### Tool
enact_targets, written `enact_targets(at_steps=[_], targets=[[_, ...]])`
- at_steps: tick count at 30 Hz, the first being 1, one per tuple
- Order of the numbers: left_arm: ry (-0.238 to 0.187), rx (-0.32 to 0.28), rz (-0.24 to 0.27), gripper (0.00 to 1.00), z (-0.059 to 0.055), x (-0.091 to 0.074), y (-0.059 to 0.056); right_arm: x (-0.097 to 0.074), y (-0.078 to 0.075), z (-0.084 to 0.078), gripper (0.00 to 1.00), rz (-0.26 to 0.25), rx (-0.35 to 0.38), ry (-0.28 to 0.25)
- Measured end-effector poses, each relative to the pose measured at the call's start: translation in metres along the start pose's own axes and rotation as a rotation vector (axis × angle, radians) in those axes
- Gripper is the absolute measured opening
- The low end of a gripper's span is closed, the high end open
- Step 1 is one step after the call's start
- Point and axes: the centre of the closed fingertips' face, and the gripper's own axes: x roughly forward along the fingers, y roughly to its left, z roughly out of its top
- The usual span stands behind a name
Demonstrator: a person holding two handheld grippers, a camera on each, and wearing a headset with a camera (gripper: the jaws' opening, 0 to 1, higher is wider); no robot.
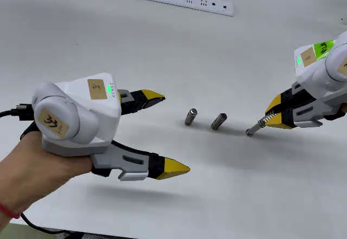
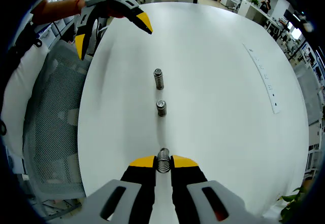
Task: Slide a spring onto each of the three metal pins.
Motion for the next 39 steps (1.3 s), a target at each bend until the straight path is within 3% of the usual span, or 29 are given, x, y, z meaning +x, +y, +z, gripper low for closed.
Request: enact_targets(at_steps=[24,39], targets=[[-0.006,-0.012,-0.007,0.8,-0.002,0.003,-0.003,0.036,-0.004,-0.011,0.12,-0.029,-0.007,-0.003],[-0.006,-0.01,-0.011,0.79,-0.001,0.003,-0.002,0.043,-0.005,-0.014,0.13,-0.035,0.006,0.001]])
